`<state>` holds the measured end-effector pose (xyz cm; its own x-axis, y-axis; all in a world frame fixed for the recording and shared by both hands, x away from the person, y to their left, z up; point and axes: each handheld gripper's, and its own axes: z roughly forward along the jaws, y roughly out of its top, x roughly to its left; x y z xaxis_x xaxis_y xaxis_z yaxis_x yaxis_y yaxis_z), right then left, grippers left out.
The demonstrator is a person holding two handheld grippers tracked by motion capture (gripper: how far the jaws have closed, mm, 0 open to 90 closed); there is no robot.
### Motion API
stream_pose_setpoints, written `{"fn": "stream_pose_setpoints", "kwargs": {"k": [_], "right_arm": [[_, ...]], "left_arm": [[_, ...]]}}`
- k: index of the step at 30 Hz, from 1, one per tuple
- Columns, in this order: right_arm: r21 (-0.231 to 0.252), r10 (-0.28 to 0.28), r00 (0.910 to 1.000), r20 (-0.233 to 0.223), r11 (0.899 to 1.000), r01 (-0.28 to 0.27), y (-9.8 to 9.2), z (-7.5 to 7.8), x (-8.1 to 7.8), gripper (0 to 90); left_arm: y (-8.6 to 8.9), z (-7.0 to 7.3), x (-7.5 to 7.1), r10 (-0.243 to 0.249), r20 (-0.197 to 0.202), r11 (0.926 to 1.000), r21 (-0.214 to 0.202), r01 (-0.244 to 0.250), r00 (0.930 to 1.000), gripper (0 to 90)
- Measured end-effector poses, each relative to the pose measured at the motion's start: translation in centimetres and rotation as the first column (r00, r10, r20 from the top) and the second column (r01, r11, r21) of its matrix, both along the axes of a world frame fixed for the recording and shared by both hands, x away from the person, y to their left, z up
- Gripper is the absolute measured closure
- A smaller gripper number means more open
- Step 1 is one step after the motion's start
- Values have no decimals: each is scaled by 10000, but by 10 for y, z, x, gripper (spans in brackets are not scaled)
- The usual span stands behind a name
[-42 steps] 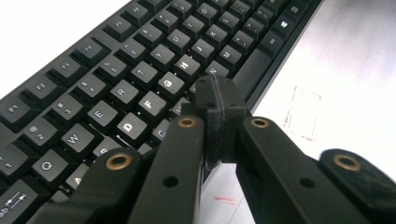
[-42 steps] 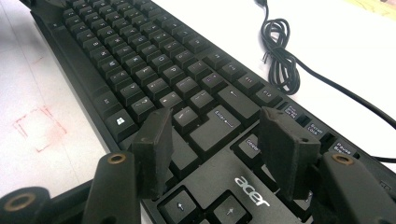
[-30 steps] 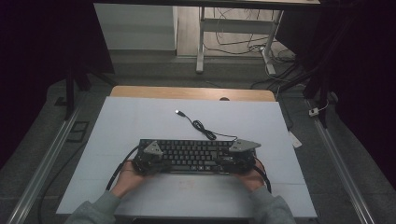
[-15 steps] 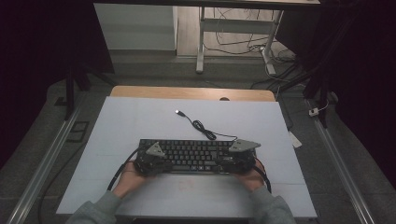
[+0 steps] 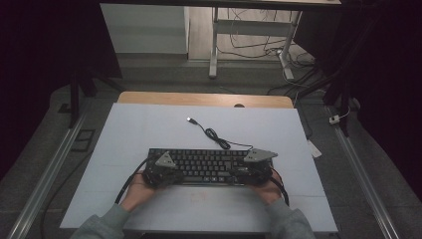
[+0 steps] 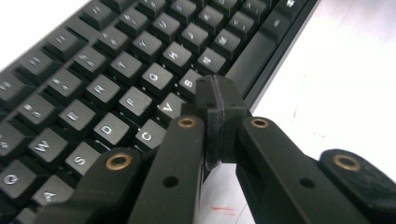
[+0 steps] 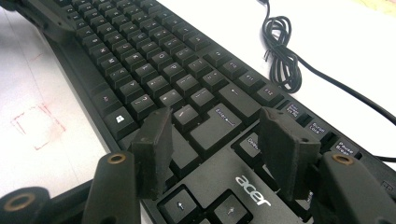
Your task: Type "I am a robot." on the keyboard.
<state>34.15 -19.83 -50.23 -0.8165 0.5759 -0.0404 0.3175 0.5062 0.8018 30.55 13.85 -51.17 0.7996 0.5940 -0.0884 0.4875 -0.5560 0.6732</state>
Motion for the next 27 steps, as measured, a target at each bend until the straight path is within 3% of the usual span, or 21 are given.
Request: {"fn": "stream_pose_setpoints", "kwargs": {"k": [6,11,14,21,27], "right_arm": [[2,6,10000,14,10000,-6,0,0,0,453],[34,-10,10000,26,10000,10,0,0,0,452],[42,-13,10000,29,10000,13,-1,1,0,452],[21,-36,10000,42,10000,36,-1,1,0,450],[67,-41,10000,44,10000,41,-2,1,0,449]], "left_arm": [[10,10,-1,284,296,9987,-424,-272,9992,887],[22,16,0,768,414,9930,-927,-727,9962,850],[29,18,1,1080,454,9886,-1102,-1025,9931,753],[36,18,4,1812,431,9793,-1000,-1762,9825,495],[44,18,7,2367,280,9668,-1057,-2326,9712,377]]}}
